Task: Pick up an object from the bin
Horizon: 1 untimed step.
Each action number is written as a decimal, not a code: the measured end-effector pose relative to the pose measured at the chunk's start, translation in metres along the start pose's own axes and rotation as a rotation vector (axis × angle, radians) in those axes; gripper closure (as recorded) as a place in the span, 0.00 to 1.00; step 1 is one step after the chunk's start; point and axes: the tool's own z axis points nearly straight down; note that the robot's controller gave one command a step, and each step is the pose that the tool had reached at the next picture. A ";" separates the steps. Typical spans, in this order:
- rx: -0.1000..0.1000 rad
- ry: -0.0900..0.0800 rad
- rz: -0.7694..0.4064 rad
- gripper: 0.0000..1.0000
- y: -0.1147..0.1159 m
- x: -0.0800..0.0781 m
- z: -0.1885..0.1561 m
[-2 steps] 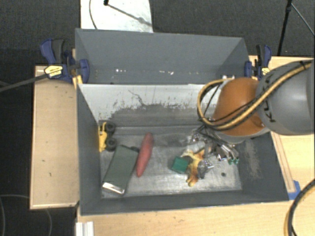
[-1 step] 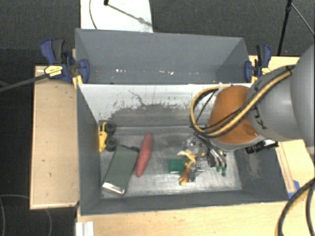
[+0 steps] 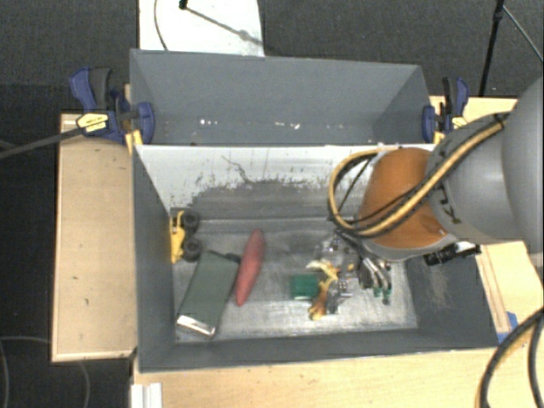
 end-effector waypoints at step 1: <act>-0.001 0.001 0.000 1.00 0.000 0.000 -0.004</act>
Offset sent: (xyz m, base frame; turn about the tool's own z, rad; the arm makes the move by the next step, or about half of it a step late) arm 0.0000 -0.0001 0.0186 0.0000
